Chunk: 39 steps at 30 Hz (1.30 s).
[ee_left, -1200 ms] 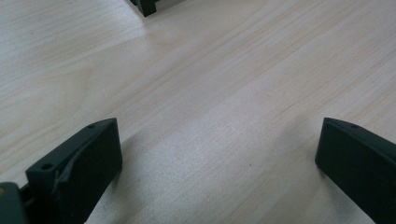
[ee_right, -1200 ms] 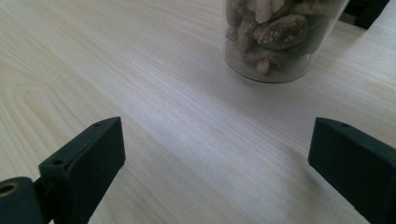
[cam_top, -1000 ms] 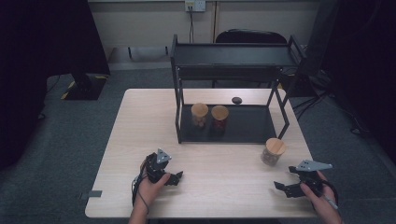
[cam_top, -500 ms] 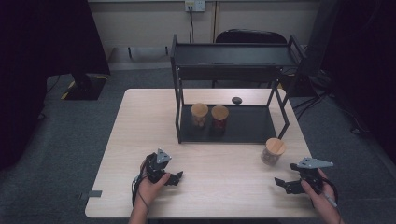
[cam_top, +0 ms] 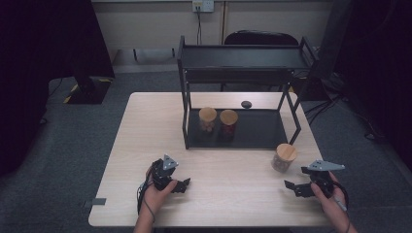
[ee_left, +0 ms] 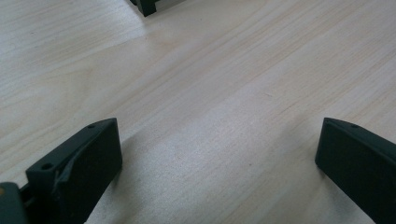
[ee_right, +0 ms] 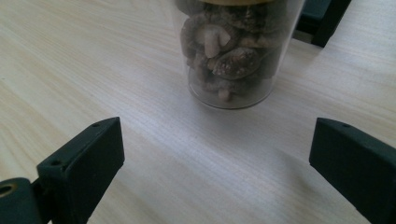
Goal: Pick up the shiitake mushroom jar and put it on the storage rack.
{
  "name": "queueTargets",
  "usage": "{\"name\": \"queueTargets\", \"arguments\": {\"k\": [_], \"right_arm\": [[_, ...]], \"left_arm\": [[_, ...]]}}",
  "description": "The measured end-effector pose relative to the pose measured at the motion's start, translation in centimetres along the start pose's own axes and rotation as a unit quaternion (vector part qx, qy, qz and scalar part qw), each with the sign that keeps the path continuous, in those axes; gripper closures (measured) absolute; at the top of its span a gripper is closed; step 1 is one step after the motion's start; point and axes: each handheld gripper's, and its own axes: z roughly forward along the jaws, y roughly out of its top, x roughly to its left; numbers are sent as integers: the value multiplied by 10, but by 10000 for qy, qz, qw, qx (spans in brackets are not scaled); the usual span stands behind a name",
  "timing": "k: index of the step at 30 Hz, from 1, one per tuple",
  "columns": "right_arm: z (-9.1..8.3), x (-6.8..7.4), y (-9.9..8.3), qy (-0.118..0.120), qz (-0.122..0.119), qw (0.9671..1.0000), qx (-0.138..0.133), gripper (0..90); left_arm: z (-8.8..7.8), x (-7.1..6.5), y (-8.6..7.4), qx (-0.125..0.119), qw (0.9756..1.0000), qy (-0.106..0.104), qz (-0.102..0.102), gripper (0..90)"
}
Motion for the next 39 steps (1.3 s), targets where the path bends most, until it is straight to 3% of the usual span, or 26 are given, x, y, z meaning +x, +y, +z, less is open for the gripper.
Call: {"name": "queueTargets", "arguments": {"k": [39], "right_arm": [[25,-6,27,-241,5,9996,-117,21]], "left_arm": [[0,0,0,3,10000,2,7,1]]}}
